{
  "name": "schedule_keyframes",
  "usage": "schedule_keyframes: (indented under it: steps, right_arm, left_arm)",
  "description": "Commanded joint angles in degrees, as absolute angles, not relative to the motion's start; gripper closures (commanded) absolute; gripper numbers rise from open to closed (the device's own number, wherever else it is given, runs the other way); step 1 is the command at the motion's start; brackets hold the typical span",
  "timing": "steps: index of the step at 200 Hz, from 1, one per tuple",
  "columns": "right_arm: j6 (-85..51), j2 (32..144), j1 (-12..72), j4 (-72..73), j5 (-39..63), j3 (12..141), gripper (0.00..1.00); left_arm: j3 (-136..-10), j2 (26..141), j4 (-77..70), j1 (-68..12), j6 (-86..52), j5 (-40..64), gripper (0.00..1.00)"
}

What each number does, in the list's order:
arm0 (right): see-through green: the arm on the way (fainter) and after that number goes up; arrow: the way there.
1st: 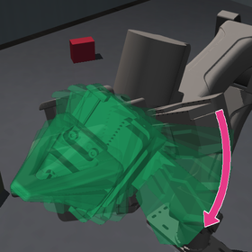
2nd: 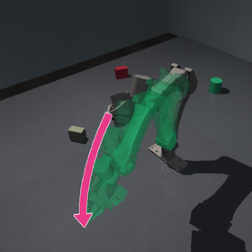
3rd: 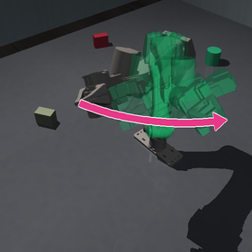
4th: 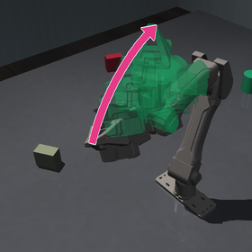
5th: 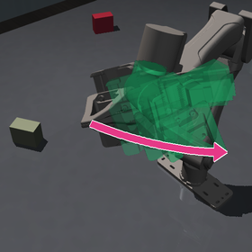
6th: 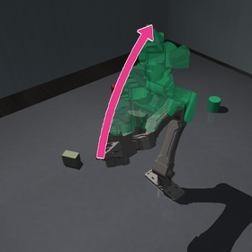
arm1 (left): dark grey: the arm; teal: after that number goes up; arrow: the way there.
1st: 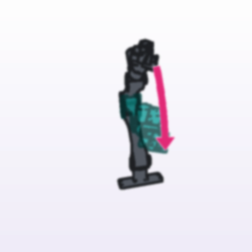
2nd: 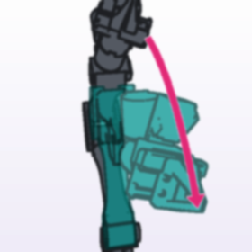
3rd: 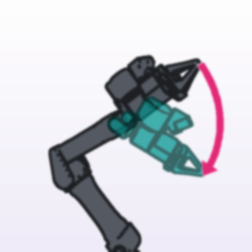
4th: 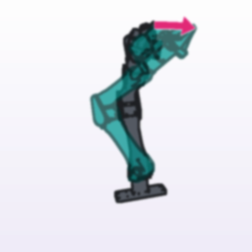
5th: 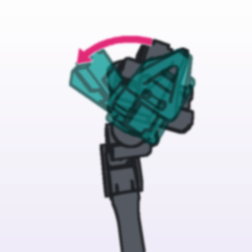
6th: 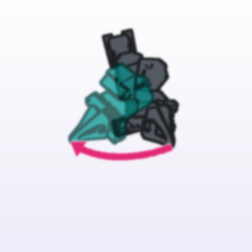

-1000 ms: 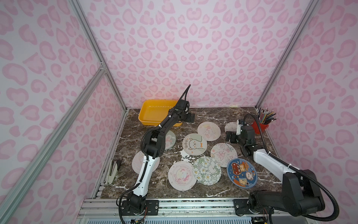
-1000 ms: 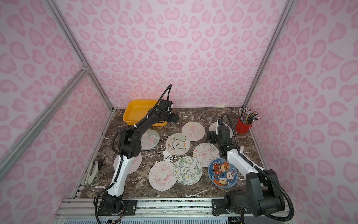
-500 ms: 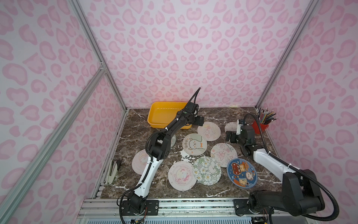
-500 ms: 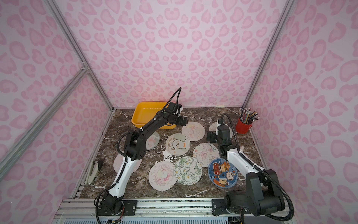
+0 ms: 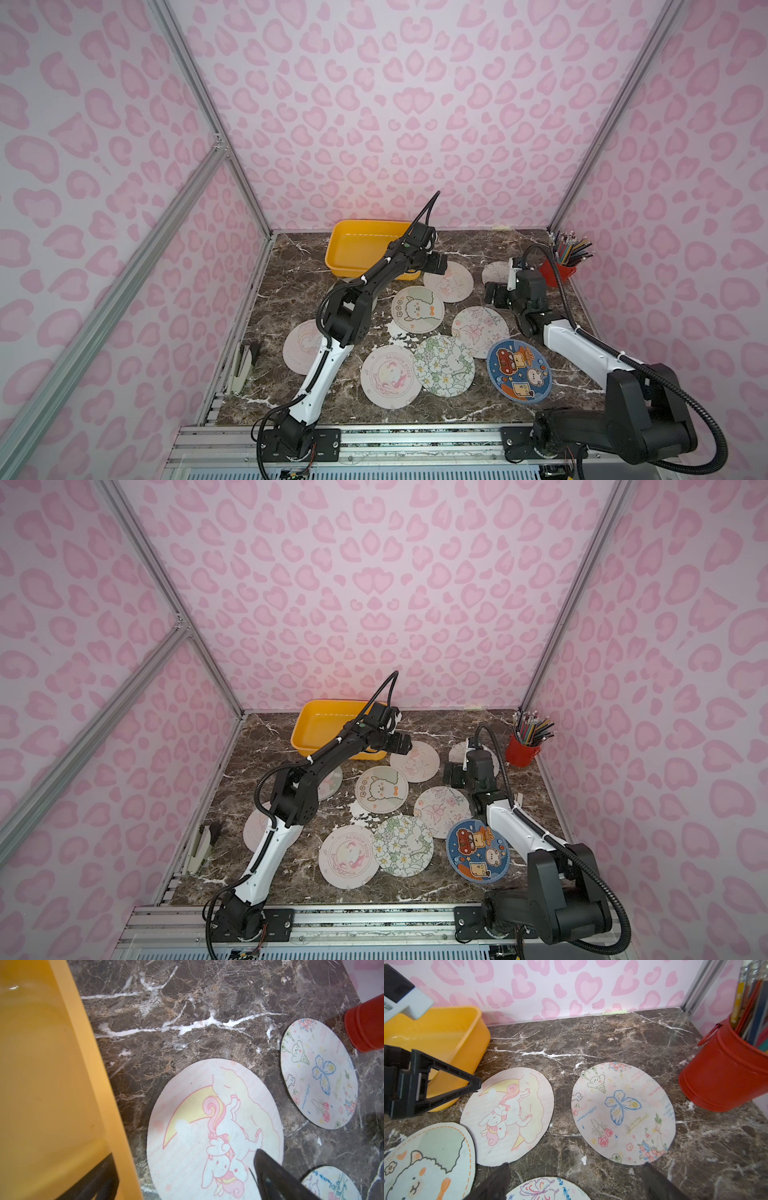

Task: Put the coasters into the storage box
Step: Move the storage box to the center of the board, then pick up the coaster from the center of the board.

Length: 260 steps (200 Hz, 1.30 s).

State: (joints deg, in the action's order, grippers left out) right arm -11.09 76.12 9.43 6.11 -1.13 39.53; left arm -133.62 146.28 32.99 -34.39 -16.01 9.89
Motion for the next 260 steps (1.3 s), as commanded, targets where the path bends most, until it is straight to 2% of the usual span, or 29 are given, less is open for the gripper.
schedule_keyframes:
  steps: [1,57,125,150,214,260]
  right_arm:
    - [-11.69,75.94,9.58,6.15,-1.8,39.16,0.01]
    - [-12.13,75.85,9.71,5.59,-1.72,39.62,0.01]
    - [-13.77,77.86,12.15,3.03,0.45,41.89,0.01]
    - [-14.58,80.76,14.0,-0.13,3.55,44.62,0.01]
    - [-14.41,90.78,19.12,-5.97,15.71,51.82,0.03]
    - [-14.19,100.1,21.78,-8.85,20.39,56.66,0.04]
  left_arm:
    - [-134.34,145.81,31.96,-34.61,-16.61,11.48,0.01]
    - [-134.08,144.19,32.87,-34.98,-16.36,10.16,0.01]
    - [-128.62,134.82,28.63,-34.98,-14.59,5.37,0.01]
    - [-119.74,127.64,26.1,-35.07,-14.85,5.23,0.01]
    - [-85.19,105.02,23.16,-35.07,-20.24,4.13,0.0]
    - [-71.72,98.9,25.47,-35.13,-25.23,3.35,0.09]
